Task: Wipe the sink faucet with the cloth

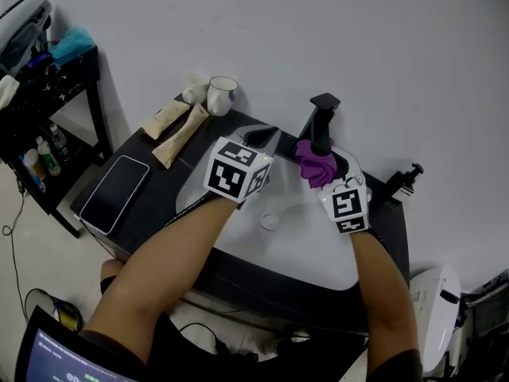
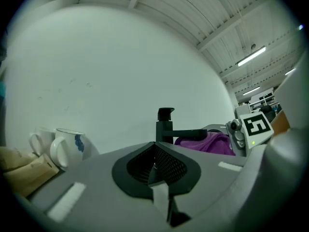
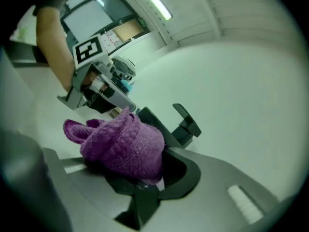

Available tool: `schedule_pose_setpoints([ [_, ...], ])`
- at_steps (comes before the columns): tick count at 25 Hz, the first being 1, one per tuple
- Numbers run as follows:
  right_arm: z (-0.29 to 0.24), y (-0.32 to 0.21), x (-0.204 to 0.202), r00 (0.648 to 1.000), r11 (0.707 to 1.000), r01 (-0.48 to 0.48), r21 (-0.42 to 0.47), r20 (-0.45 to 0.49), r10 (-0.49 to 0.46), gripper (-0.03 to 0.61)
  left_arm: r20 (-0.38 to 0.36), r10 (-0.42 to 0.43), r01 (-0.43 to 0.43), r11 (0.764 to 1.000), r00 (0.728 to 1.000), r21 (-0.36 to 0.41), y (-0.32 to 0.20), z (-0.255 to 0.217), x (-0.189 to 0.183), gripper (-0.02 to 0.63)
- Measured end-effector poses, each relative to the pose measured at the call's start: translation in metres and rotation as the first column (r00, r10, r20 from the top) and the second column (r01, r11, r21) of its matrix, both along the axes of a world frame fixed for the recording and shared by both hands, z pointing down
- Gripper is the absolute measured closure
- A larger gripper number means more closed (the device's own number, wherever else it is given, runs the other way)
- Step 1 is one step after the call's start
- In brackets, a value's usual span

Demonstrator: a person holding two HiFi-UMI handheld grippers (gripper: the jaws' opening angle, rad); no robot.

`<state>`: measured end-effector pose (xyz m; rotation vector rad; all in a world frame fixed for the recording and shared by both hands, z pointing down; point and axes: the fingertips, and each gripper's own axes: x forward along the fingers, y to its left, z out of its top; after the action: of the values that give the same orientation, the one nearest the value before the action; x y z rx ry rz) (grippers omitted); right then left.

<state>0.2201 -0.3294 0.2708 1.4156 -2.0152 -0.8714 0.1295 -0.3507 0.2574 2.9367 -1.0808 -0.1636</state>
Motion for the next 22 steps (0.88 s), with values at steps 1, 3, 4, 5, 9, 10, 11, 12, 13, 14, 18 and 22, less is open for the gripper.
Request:
schedule_pose_setpoints([
  [1, -0.001, -0.005, 0.001, 0.999, 0.998, -0.03, 0.05, -0.03, 0.032, 0.52, -0.002, 0.006, -0.006, 1.0, 1.0, 0.001, 0.0, 0.0, 0.002, 0.597],
  [3, -0.001, -0.017, 0.007, 0.992, 0.988, -0.093, 0.125, -0.067, 0.102, 0.52, -0.007, 0.017, -0.017, 1.0, 1.0, 0.006, -0.002, -0.002, 0.007, 0.597],
  [4, -0.001, -0.023, 0.01, 0.989, 0.982, -0.12, 0.144, -0.069, 0.131, 0.52, -0.011, 0.021, -0.021, 1.0, 1.0, 0.01, -0.003, -0.003, 0.008, 0.597],
  [5, -0.001, -0.028, 0.011, 0.987, 0.978, -0.139, 0.154, -0.06, 0.15, 0.52, -0.015, 0.023, -0.023, 1.0, 1.0, 0.014, -0.004, -0.004, 0.01, 0.597],
  [9, -0.001, -0.037, 0.011, 0.981, 0.97, -0.193, 0.149, 0.027, 0.191, 0.522, -0.048, 0.034, -0.033, 0.999, 0.998, 0.013, -0.008, -0.005, 0.011, 0.597],
  [10, -0.001, -0.038, 0.011, 0.976, 0.967, -0.216, 0.138, 0.043, 0.212, 0.522, -0.059, 0.034, -0.034, 0.999, 0.998, 0.007, -0.01, -0.005, 0.01, 0.598],
  [11, -0.001, -0.039, 0.012, 0.971, 0.963, -0.238, 0.129, 0.046, 0.234, 0.522, -0.07, 0.033, -0.033, 0.999, 0.997, 0.0, -0.011, -0.005, 0.009, 0.598],
  [12, -0.001, -0.04, 0.011, 0.967, 0.959, -0.254, 0.124, 0.036, 0.251, 0.522, -0.079, 0.029, -0.029, 1.0, 0.996, -0.007, -0.013, -0.005, 0.007, 0.597],
  [13, 0.0, -0.041, 0.011, 0.965, 0.958, -0.261, 0.122, 0.022, 0.261, 0.523, -0.084, 0.022, -0.023, 1.0, 0.996, -0.014, -0.015, -0.004, 0.004, 0.597],
  [14, 0.001, -0.042, 0.01, 0.964, 0.957, -0.266, 0.117, 0.013, 0.266, 0.523, -0.087, 0.016, -0.018, 1.0, 0.996, -0.02, -0.016, -0.004, 0.003, 0.597],
  [18, 0.006, -0.042, 0.01, 0.959, 0.956, -0.284, 0.07, 0.005, 0.285, 0.525, -0.065, 0.01, -0.011, 1.0, 0.998, -0.021, -0.016, -0.001, 0.002, 0.597],
  [22, 0.029, -0.044, 0.008, 0.956, 0.956, -0.293, -0.037, -0.043, 0.291, 0.526, -0.039, 0.004, -0.005, 1.0, 0.999, -0.015, -0.016, 0.002, 0.002, 0.597],
])
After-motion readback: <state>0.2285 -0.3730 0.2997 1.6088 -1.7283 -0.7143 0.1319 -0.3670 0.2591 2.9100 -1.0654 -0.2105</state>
